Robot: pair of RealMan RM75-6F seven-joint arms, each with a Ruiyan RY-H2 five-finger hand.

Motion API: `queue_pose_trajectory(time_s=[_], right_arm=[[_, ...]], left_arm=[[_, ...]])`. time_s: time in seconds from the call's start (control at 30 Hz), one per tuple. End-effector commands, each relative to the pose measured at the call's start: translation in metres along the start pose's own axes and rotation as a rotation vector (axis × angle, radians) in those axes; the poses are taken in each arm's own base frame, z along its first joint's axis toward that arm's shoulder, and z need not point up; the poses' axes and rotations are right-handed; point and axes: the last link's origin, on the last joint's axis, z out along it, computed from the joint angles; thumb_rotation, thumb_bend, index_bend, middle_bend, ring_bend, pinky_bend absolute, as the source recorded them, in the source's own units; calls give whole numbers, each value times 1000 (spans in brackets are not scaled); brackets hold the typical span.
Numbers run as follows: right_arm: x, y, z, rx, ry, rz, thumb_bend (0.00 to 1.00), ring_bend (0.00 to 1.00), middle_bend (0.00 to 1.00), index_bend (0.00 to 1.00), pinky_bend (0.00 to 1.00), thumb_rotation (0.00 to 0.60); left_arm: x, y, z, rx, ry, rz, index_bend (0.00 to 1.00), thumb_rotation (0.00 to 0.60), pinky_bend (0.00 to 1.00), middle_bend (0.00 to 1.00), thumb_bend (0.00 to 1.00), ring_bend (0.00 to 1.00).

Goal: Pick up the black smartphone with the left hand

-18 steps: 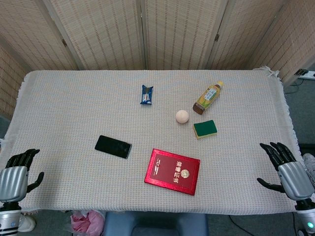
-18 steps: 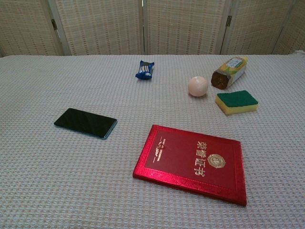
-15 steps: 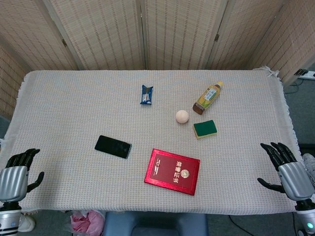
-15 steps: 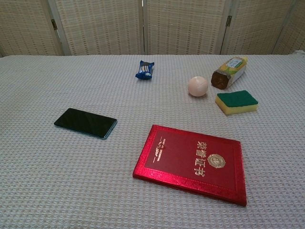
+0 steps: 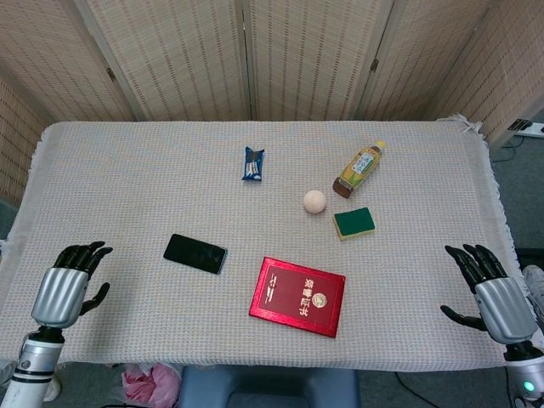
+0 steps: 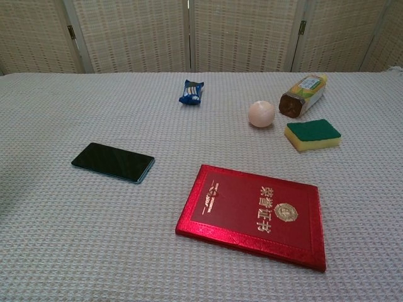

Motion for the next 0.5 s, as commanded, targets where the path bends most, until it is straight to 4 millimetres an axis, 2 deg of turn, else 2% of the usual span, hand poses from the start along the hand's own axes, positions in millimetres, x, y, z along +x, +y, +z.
queue_pose_trajectory(time_s=[0.03,0.23,0.5], right_arm=[[0,-1,1,5,-2,-1,45,108,165,74,97,600],[-1,-4,2,19,-4,-4,45,108,165,74,97,600],[-3,-3,2,14,-11,-3,44,108,165,74,97,600]], left_arm=[[-7,22,31,-123,1,35,276,600,233,262,339,239],[-25,48,73,-254,-64,84,277,600,233,269,339,239],[-53,78,109,-320,-171,138,263,600,233,269,339,239]])
